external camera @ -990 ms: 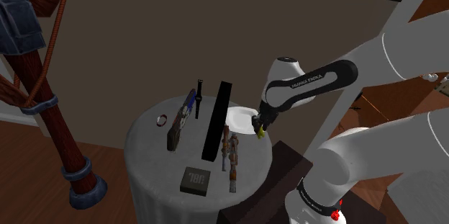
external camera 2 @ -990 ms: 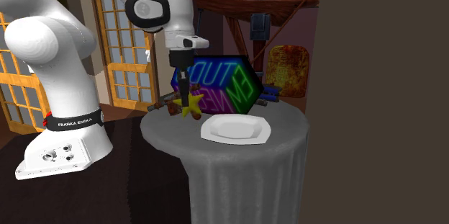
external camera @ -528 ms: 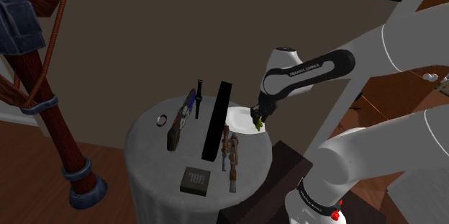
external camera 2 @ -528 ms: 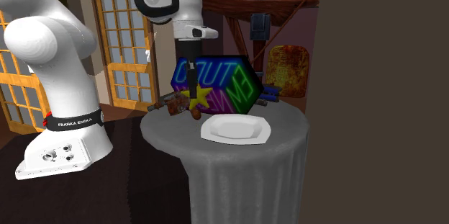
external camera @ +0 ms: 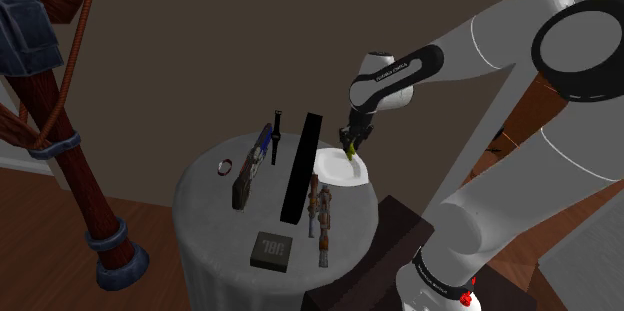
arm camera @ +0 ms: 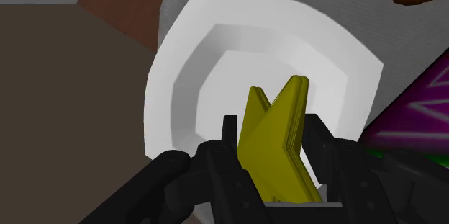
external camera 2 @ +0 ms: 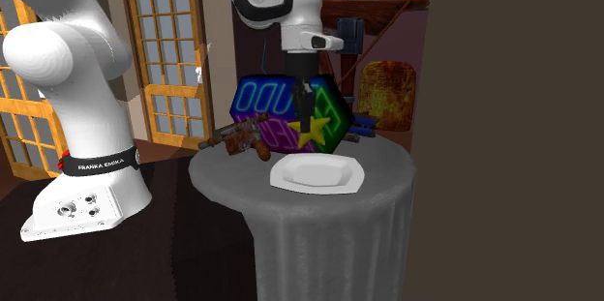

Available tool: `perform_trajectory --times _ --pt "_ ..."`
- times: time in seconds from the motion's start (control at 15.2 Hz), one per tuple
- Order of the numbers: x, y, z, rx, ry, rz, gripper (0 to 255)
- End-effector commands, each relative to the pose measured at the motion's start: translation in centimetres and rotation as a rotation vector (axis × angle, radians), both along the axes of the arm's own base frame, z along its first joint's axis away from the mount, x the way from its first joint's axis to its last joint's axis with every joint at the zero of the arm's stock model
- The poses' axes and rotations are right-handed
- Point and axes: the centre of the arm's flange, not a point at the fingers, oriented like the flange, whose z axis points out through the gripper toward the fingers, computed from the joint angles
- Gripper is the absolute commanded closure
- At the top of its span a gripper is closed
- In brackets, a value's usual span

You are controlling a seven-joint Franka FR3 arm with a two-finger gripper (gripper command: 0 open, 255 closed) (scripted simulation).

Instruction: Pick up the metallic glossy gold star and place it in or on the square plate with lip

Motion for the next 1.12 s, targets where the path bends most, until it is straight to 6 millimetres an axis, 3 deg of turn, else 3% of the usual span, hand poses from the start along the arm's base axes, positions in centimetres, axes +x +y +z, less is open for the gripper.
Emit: perform_trajectory --times 0.0,0.86,1.06 --pt "1.7 -0.8 -0.1 0.0 0.0 0.0 255" --pt "1.7 -0.8 -7.0 0.0 0.0 0.0 255" --pt "1.7 -0.8 -7.2 0.0 0.0 0.0 255"
